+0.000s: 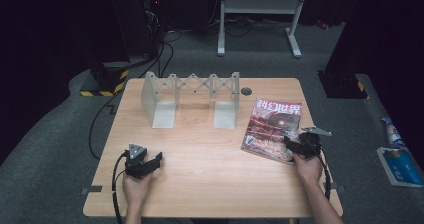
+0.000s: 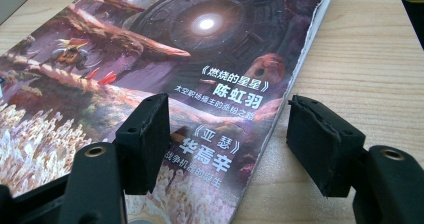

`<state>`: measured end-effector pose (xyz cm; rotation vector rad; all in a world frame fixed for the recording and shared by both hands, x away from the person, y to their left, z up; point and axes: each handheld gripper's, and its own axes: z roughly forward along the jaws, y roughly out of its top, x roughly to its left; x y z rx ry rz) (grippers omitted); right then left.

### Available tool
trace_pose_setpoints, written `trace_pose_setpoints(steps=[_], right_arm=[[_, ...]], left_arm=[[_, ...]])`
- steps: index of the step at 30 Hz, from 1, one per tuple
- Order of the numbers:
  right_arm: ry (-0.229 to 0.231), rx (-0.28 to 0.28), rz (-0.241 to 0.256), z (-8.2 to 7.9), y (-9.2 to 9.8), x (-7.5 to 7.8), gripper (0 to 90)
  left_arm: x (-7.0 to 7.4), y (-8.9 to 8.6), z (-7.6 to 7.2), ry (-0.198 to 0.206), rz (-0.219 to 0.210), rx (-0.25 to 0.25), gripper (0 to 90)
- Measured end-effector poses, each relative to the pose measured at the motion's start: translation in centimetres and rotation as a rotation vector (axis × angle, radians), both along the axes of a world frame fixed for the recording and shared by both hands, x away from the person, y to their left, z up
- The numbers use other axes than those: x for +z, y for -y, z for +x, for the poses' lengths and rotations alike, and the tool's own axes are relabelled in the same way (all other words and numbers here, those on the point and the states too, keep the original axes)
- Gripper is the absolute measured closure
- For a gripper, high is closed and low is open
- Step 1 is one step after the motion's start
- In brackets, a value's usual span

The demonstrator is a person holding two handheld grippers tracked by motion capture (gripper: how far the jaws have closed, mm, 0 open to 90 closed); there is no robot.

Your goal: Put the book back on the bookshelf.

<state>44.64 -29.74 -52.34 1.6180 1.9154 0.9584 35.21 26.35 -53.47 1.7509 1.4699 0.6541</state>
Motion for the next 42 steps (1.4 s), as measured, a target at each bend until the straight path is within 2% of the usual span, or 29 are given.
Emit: trace_pose_setpoints(steps=[6, 26, 28, 36, 42], right_arm=[[0.018, 0.011, 0.003, -0.2, 0.0, -0.2, 37.3], [0.005, 0.013, -0.004, -0.8, -0.3, 0.0, 38.5], [0.010, 0.026, -0.026, -0.9, -0.4, 0.1, 38.5], [0.006, 0.034, -0.028, -1.2, -0.6, 0.1, 38.4], [0.006, 0.061, -0.041, -1.7, -0.7, 0.2, 38.3]], left_arm=[[0.0, 0.0, 0.0, 0.001, -0.002, 0.004, 32.9], [0.0, 0.0, 0.0, 0.002, -0.005, 0.010, 32.9], [0.0, 0.0, 0.0, 0.000, -0.004, 0.011, 32.8], [0.0, 0.0, 0.0, 0.001, -0.006, 0.015, 32.8], [0.0, 0.0, -0.1, 0.001, -0.005, 0.016, 32.8]])
